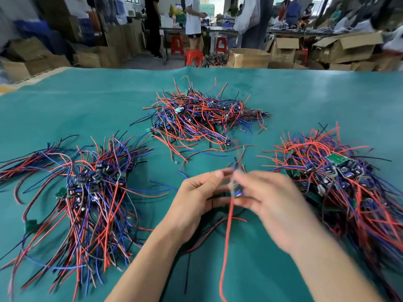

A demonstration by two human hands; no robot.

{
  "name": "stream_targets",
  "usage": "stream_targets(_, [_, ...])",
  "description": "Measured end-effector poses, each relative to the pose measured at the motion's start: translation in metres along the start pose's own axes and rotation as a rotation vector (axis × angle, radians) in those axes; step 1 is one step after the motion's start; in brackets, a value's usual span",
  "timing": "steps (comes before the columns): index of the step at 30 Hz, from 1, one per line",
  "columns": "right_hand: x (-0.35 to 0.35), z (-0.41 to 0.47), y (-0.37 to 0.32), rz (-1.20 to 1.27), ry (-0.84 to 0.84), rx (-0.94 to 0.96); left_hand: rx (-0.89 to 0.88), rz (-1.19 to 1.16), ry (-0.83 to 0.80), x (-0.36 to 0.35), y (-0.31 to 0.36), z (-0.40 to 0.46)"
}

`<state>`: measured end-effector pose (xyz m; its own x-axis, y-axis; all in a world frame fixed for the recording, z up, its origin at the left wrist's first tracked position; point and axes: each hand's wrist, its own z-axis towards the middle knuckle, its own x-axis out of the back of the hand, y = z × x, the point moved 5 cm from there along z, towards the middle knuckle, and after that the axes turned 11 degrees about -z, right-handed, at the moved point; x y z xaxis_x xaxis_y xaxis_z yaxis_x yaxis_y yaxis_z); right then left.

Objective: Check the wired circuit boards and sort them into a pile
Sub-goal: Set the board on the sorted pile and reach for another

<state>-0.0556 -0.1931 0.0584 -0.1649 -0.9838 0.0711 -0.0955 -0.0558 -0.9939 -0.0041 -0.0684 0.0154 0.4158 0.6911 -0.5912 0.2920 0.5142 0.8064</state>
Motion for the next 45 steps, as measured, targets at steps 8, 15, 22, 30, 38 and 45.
stream_targets(8, [-0.022,0.001,0.0,-0.161,-0.011,0.097,-0.014,-0.121,-0.056,-0.005,0.004,0.0])
stream_targets(15, [0.105,0.003,-0.088,-0.595,0.252,0.261,-0.031,-0.115,0.107,0.009,0.007,0.004])
stream_targets(22, [0.207,0.03,-0.098,-1.471,0.332,0.022,-0.001,-0.026,0.074,0.009,0.001,0.004])
stream_targets(30, [0.168,0.057,-0.095,-1.686,0.334,0.004,0.023,0.035,0.064,0.009,-0.001,0.003])
stream_targets(38, [0.014,0.168,-0.055,-1.549,0.063,0.179,0.033,0.032,0.081,0.009,-0.001,0.003])
stream_targets(45, [0.01,0.205,-0.011,-1.157,0.312,-0.058,0.028,0.023,0.081,0.012,-0.001,0.004])
